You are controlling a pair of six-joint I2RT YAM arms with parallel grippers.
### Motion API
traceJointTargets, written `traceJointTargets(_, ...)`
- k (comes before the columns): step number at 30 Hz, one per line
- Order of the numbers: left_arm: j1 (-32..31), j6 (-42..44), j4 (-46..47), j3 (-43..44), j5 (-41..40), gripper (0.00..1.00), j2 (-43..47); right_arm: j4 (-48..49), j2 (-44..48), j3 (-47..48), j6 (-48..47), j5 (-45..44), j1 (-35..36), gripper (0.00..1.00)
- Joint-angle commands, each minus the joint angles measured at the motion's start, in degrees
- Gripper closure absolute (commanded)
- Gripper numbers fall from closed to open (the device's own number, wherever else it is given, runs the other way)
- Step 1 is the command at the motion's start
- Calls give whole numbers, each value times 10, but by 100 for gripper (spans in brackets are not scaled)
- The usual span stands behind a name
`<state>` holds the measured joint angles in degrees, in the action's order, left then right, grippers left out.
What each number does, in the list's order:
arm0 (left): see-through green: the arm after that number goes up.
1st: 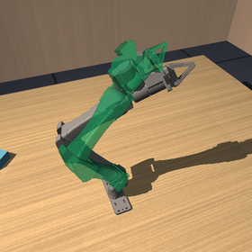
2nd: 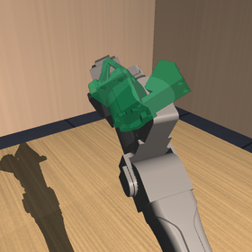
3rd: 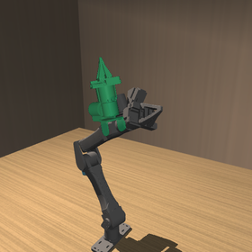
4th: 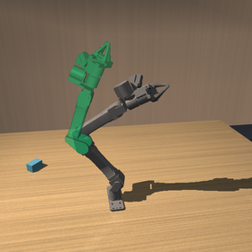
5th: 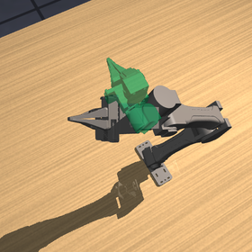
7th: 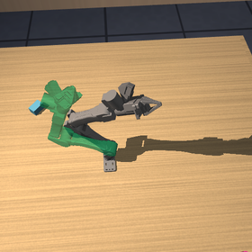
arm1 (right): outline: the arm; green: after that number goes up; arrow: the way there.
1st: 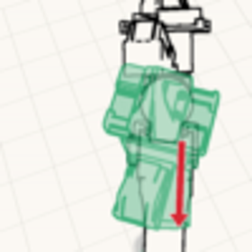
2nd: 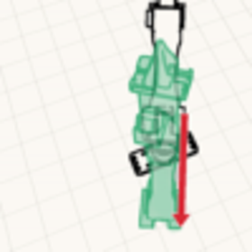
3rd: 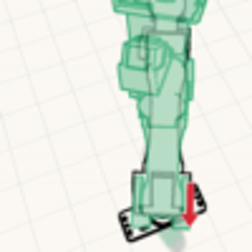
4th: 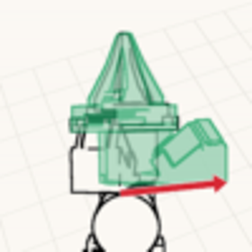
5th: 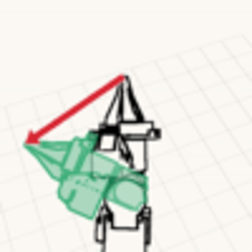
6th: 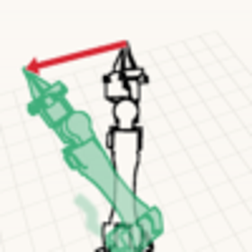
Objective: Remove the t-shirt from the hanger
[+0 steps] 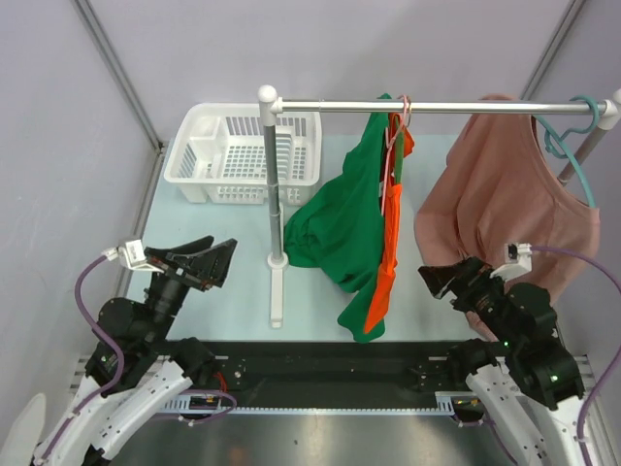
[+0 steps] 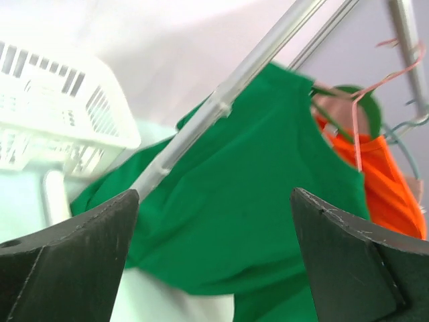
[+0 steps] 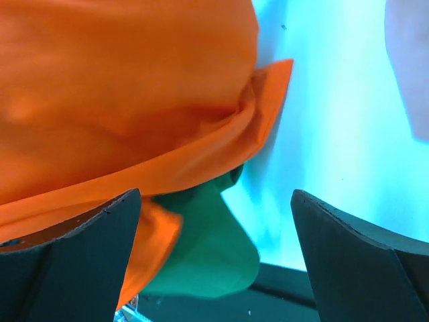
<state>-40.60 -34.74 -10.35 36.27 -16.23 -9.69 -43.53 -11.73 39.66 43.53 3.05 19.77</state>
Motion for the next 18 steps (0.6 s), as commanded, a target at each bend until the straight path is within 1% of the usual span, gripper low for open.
traceJointTargets(1, -2, -25, -142, 37, 23, 0, -8, -70, -55, 111, -82, 7, 1, 0)
traceJointTargets(2, -2, -17, -96, 25, 50, 0, 3, -77, -72, 148, -94, 20, 1, 0)
traceJointTargets(3, -3, -4, -71, 20, 78, 0, 5, -86, -86, 170, -121, 28, 1, 0)
traceJointTargets(4, -2, -2, -23, 16, 108, 0, 2, -93, -114, 190, -129, 34, 1, 0)
traceJointTargets(5, -2, -7, -7, 18, 151, 0, -20, -97, -124, 207, -138, 42, 2, 0)
traceJointTargets(6, -2, -9, 8, 25, 179, 0, -43, -99, -135, 239, -148, 50, 2, 0)
traceJointTargets(7, -2, -9, 20, 37, 201, 0, -69, -96, -147, 249, -162, 61, 3, 0)
traceJointTargets(8, -2, -6, 23, 75, 250, 0, -98, -95, -155, 262, -167, 84, 2, 0)
traceJointTargets(9, -2, 2, 24, 98, 278, 6, -174, -94, -161, 280, -171, 94, 2, 0)
traceJointTargets(10, -2, 4, 30, 142, 304, 6, -207, -95, -175, 289, -178, 107, 3, 0)
traceJointTargets(11, -4, 2, 41, 161, 359, 9, -245, -99, -182, 297, -180, 112, 2, 0)
traceJointTargets(12, -10, 0, 53, 178, 375, 14, -301, -102, -186, 311, -184, 117, 2, 0)
traceJointTargets(13, -19, 1, 69, 212, 378, 15, -330, -103, -195, 316, -188, 127, 3, 0)
traceJointTargets(14, -52, 16, 74, 229, 358, 16, -354, -104, -197, 322, -192, 132, 2, 0)
traceJointTargets(15, -71, 27, 74, 251, 336, 17, -404, -107, -201, 335, -194, 136, 2, 0)
traceJointTargets(16, -105, 39, 51, 300, 313, 17, -428, -109, -205, 340, -196, 144, 3, 0)
traceJointTargets(17, -119, 58, 38, 327, 266, 19, -451, -110, -207, 346, -199, 149, 2, 0)
traceJointTargets(18, -128, 63, 18, 370, 250, 19, -500, -111, -208, 356, -200, 156, 2, 0)
